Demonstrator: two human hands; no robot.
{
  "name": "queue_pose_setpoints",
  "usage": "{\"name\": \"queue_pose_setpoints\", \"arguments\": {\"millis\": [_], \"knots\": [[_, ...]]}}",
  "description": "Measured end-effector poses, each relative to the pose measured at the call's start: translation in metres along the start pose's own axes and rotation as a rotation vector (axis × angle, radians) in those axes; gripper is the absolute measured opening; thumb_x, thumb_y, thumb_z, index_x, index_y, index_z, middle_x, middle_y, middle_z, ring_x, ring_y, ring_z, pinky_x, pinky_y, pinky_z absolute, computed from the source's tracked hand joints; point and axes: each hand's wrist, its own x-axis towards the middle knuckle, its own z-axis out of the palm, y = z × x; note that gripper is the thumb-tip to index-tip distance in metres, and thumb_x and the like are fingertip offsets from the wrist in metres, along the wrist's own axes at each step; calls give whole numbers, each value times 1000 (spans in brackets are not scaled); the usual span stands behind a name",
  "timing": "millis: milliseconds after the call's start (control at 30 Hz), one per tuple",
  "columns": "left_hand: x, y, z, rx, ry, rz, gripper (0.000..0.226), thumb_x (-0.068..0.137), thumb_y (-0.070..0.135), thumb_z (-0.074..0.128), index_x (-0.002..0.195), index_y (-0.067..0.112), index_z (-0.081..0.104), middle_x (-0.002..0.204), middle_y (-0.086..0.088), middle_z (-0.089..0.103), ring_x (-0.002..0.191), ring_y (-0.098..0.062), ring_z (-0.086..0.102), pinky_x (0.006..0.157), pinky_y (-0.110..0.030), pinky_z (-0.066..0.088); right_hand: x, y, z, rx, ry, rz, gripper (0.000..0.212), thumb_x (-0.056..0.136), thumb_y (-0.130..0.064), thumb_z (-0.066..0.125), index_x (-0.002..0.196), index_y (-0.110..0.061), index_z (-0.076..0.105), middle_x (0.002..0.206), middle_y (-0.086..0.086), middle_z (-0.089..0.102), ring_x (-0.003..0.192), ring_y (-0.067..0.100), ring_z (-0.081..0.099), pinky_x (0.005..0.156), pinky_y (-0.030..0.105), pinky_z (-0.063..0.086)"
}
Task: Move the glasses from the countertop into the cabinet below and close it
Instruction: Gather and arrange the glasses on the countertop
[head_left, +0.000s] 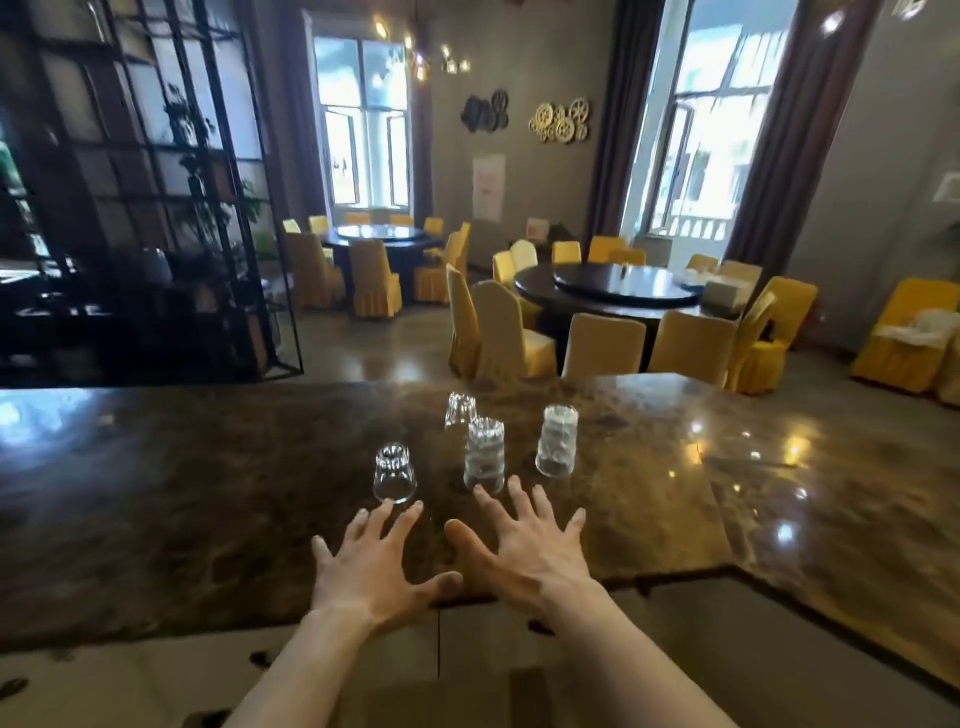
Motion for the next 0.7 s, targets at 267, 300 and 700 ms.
{"name": "queue_pose_setpoints", "arguments": {"millis": [267,300,700], "knots": [[43,1,-46,76,188,102,115,56,104,20,154,50,-5,167,9,-11,151,-21,-16,115,-70,-2,28,-8,-36,-72,143,-28,96,72,-95,-2,157,-49,2,170,0,-10,155,30,-14,114,73,-11],[46,0,-48,80,190,103,114,57,104,21,154,50,-5,167,9,-11,151,-21,-16,115,-70,-2,32,-8,-35,-72,147,-20,97,72,-96,-3,157,-49,3,170,-1,-10,155,30,-14,114,73,-11],[89,-31,-39,90,129,135,112,61,101,29,154,49,-4,167,8,-6,153,-21,-10,118,-65,-2,75,-10,-20,-78,151,53,102,67,-98,-6,156,-50,2,170,-1,-7,155,28,-12,115,71,-12]]}}
